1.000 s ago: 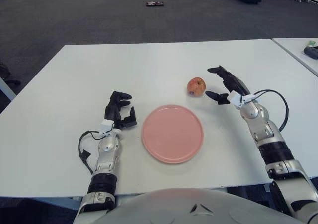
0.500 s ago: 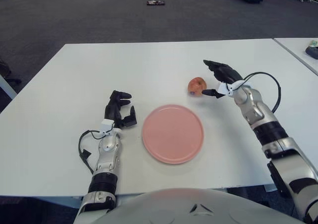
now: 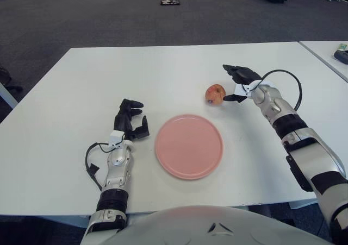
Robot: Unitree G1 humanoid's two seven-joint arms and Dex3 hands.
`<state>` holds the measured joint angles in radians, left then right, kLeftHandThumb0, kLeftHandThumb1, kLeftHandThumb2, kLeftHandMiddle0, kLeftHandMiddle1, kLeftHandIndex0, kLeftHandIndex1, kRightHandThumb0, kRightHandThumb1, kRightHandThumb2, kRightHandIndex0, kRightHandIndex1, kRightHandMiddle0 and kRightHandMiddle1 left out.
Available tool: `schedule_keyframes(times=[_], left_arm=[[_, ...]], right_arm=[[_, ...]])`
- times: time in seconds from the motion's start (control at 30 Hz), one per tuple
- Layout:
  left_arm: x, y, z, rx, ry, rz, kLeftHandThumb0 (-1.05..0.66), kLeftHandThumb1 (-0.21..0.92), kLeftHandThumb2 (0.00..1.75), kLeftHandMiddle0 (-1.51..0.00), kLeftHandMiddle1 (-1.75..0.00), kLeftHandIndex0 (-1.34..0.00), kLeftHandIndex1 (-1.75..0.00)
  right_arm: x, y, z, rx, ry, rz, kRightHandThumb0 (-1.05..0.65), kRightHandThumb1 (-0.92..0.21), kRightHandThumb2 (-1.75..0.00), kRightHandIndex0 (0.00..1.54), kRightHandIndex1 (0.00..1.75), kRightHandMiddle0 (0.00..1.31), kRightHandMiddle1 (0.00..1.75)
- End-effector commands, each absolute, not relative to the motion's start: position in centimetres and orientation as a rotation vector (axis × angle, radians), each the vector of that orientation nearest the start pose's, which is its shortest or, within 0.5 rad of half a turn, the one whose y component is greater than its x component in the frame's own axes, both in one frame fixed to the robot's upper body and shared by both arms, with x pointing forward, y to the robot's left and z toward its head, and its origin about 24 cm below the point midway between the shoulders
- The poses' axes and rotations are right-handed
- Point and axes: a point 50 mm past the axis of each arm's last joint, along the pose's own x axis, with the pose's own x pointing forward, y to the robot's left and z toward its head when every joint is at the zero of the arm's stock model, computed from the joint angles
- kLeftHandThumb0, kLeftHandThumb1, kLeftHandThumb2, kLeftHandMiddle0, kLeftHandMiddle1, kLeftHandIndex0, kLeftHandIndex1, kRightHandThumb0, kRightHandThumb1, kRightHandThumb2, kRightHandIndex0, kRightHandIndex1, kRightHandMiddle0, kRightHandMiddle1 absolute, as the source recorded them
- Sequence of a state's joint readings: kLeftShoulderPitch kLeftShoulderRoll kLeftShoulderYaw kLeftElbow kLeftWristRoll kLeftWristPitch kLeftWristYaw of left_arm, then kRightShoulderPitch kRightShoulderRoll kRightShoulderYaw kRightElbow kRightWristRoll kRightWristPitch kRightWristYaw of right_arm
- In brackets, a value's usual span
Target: Put the apple into the plate.
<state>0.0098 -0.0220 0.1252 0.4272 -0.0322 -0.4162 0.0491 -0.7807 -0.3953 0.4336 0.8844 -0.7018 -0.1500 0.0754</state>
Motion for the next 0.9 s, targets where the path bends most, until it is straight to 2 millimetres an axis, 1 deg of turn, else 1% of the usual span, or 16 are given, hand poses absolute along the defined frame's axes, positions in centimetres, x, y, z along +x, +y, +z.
schedule_keyframes(times=[0.0,0.23,0.43,0.53,0.6,0.77,0.87], left_arm=[[21.3,17.7,-4.3,-0.062,0.151,0.211,-0.01,0.2,1.47,-0.68,-1.75,-0.49,-1.73],[21.3,17.8,-4.4,-0.068,0.154,0.208,-0.01,0.19,1.47,-0.68,-1.75,-0.51,-1.72],[21.2,17.7,-4.5,-0.072,0.161,0.213,-0.01,0.19,1.48,-0.68,-1.75,-0.51,-1.72],[21.3,17.7,-4.5,-0.066,0.16,0.215,-0.01,0.17,1.5,-0.7,-1.75,-0.52,-1.73],[21.3,17.7,-4.4,-0.061,0.158,0.215,-0.01,0.16,1.51,-0.71,-1.75,-0.52,-1.73],[21.2,17.5,-4.4,-0.049,0.159,0.217,-0.01,0.15,1.52,-0.72,-1.75,-0.53,-1.73],[21.2,17.5,-4.4,-0.048,0.16,0.218,-0.01,0.14,1.53,-0.72,-1.75,-0.53,-1.74]], right_arm=[[38.2,-14.8,7.8,-1.395,0.02,0.442,-1.05,-0.48,-0.66,0.0,0.0,0.0,0.0],[38.4,-14.0,7.3,-1.412,0.054,0.484,-1.05,-0.49,-0.66,0.0,0.0,0.0,0.0],[38.2,-13.1,6.0,-1.403,0.085,0.512,-1.05,-0.5,-0.66,0.0,0.0,0.0,0.0],[37.8,-12.5,4.7,-1.404,0.117,0.53,-1.05,-0.49,-0.66,0.0,0.0,0.0,0.0],[37.7,-12.3,4.3,-1.407,0.125,0.537,-1.04,-0.49,-0.66,0.0,0.0,0.0,0.0],[37.6,-12.0,4.0,-1.41,0.133,0.556,-1.03,-0.48,-0.67,0.0,0.0,0.0,0.0],[37.6,-11.4,4.0,-1.42,0.131,0.579,-1.04,-0.48,-0.68,0.0,0.0,0.0,0.0]])
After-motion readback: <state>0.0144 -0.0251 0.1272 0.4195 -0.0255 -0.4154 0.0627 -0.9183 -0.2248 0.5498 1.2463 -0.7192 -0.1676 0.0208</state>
